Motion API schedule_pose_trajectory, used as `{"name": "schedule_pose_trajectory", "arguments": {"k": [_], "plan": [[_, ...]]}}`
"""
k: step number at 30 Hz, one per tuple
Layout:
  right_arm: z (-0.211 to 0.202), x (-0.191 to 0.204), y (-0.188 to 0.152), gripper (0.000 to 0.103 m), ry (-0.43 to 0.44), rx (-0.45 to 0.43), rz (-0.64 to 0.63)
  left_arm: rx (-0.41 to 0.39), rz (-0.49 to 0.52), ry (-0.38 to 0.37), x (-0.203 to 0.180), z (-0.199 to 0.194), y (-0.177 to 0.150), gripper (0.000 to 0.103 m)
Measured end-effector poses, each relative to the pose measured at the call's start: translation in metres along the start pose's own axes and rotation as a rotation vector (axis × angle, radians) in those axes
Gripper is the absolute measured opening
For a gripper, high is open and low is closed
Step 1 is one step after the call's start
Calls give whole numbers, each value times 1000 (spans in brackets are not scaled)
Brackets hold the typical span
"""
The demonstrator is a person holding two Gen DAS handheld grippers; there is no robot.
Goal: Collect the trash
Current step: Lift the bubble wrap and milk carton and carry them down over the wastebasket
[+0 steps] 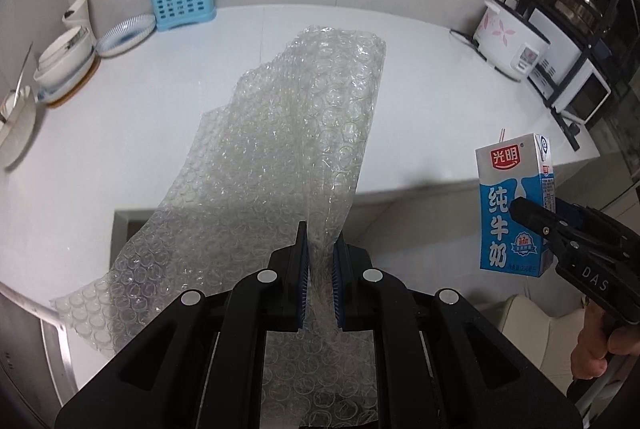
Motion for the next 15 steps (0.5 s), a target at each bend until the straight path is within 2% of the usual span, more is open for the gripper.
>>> {"name": "schedule_pose_trajectory", "arguments": {"k": [3, 6, 8, 15], "plan": [[10, -2, -18, 40, 4, 25, -30, 21, -6, 7, -6, 9, -18, 9], [31, -6, -38, 40, 28, 80, -27, 44, -13, -24, -14, 29, -36, 9], [45, -9, -50, 40, 27, 99, -45, 59, -23, -49, -19, 46, -48, 9], [116, -24, -96, 40, 46, 200, -104, 132, -51, -39, -22, 111, -96, 9]]}}
Point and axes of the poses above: each gripper's, at about its wrist camera, not at the fingertips, and z roughly the way its jaws point, x to its left, y to its top, the point moved 9 cm from there along z, roughly the way its jaws point, and after that the axes turned 7 degrees about x, right-handed, at the moved point
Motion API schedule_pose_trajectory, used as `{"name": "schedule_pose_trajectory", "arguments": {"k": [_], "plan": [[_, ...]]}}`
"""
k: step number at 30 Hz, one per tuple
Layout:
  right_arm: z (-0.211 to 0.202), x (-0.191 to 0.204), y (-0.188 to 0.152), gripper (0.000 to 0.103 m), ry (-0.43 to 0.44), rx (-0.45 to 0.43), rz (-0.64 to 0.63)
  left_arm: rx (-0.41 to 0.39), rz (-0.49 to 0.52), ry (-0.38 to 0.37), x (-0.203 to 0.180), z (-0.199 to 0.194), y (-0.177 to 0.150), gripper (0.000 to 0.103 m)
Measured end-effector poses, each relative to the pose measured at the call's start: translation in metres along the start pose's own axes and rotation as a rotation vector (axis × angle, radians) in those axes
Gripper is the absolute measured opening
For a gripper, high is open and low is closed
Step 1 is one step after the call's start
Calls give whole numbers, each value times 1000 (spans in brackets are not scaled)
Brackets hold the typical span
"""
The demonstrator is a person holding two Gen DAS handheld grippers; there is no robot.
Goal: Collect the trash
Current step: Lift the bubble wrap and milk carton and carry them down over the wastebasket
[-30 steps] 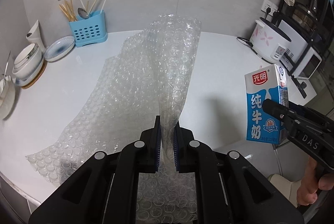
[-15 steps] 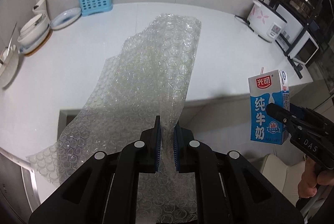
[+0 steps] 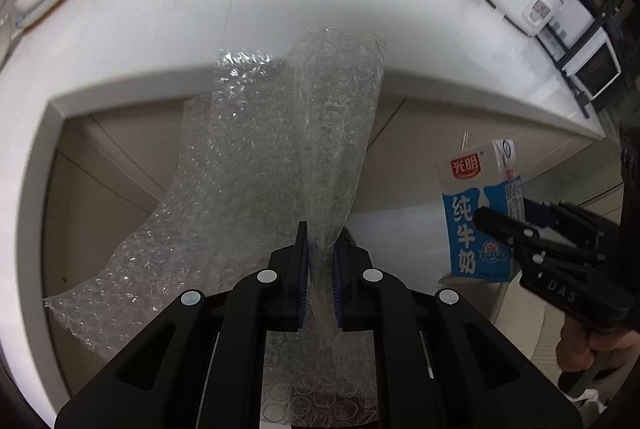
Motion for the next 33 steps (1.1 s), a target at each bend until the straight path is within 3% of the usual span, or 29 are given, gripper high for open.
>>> {"name": "schedule_pose_trajectory", "arguments": {"k": [16, 20, 33], "plan": [[200, -54, -65, 40, 5, 136, -6, 131, -92, -38, 10, 218, -69, 9], [241, -64, -78, 40, 6, 151, 18, 183, -106, -18, 17, 275, -85, 9], [353, -82, -115, 40, 4, 210, 31, 222, -79, -57, 30, 401, -98, 9]]}}
Point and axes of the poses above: each gripper's, at about its wrist camera, not at the fingertips, and z roughly the way its jaws point, x to its left, y to its top, the point moved 9 cm from there along z, roughly the way its jaws point, and after that the axes turned 7 degrees about x, right-handed, at the moved point
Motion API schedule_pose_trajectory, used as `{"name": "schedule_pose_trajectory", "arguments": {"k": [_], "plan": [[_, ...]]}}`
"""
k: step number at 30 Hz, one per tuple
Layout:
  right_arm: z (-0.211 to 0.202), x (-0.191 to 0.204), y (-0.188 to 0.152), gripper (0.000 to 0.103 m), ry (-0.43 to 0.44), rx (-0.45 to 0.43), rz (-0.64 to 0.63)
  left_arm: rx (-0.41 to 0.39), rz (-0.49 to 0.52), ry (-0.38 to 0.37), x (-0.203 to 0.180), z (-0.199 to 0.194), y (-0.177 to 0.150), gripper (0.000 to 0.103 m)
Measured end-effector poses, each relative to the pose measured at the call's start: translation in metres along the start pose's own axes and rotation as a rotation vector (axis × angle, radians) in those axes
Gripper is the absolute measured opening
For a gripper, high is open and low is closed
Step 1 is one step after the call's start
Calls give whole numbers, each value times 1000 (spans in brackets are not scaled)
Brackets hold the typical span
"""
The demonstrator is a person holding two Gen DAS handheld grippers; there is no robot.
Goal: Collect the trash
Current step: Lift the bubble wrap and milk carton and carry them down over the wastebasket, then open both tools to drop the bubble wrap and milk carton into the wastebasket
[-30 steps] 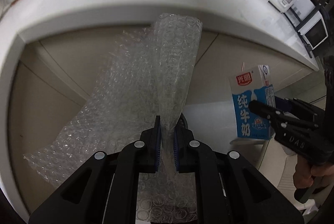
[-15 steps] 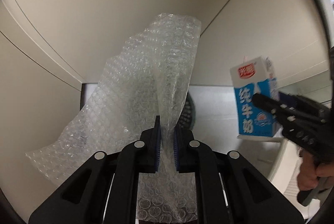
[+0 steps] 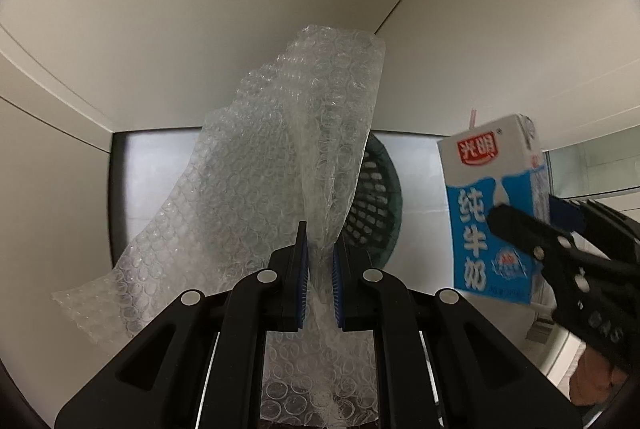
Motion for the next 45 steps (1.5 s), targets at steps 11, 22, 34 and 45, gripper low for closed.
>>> {"name": "schedule_pose_trajectory", "arguments": {"k": [11, 22, 34, 45], "plan": [[29, -22, 9, 40, 4, 21, 31, 85, 42, -16, -16, 90, -4, 9], [34, -13, 9, 40, -7, 43, 43, 60, 60, -38, -35, 93, -1, 52], [51, 18, 29, 40, 67, 5, 4, -23, 14, -20, -2, 64, -6, 83], [89, 39, 40, 40, 77, 18, -26, -54, -38, 43, 51, 39, -10, 97]]}}
Point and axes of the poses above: each gripper's, at about its wrist camera, not at the fingertips, and z roughly the way its jaws point, x to its left, y to its top, the point moved 9 cm from there along z, roughly the way its jaws point, and after that the axes turned 7 degrees about x, right-handed, at the moved point
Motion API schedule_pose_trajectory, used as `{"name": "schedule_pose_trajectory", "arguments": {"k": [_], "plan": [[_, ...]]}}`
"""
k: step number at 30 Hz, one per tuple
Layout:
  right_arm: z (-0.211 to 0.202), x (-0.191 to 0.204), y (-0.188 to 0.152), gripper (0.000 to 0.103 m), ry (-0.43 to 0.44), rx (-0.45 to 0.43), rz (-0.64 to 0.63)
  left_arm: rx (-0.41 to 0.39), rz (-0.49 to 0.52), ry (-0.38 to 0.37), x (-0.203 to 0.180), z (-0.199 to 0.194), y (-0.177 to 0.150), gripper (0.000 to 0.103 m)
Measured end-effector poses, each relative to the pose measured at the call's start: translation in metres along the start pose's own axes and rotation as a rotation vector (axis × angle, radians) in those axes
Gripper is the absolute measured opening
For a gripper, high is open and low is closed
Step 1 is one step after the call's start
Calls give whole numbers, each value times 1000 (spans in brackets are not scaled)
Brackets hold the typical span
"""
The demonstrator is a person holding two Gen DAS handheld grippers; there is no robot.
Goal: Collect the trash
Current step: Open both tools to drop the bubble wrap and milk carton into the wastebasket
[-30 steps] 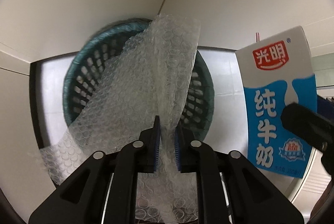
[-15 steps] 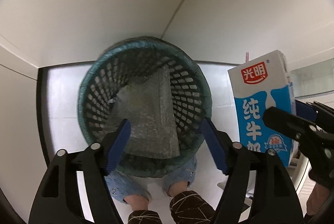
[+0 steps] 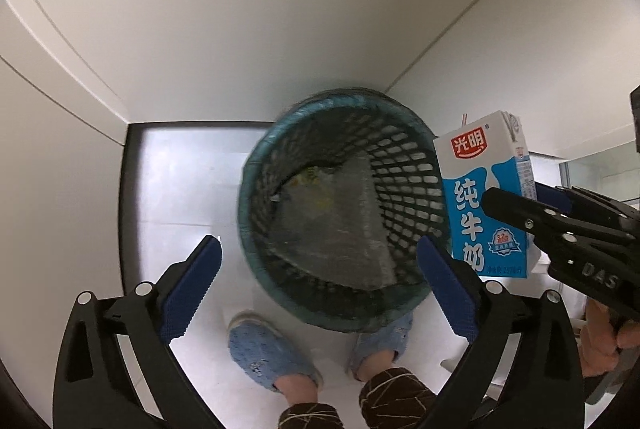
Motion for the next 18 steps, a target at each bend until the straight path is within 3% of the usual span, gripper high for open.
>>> {"name": "schedule_pose_trajectory", "arguments": {"k": [7, 12, 16, 18], "plan": [[12, 3, -3, 42, -12, 22, -12, 1, -10, 9, 11, -2, 1, 97], [5, -1, -4, 59, -20, 17, 16, -1, -5, 15, 13, -7, 2, 97], [-7, -3, -7, 67, -22, 2, 36, -9, -10, 22, 15, -14, 5, 97], [-17, -4, -8, 78, -30, -3, 44, -15, -11, 27, 14, -23, 7, 97]]}}
Point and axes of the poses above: each gripper's, at about its wrist camera, not at the fingertips, and z roughly the way its jaws point, x to its left, y to its top, the point moved 9 cm from there along z, roughly the way its jaws point, and after that the axes turned 7 degrees about x, right-handed, at the moved point
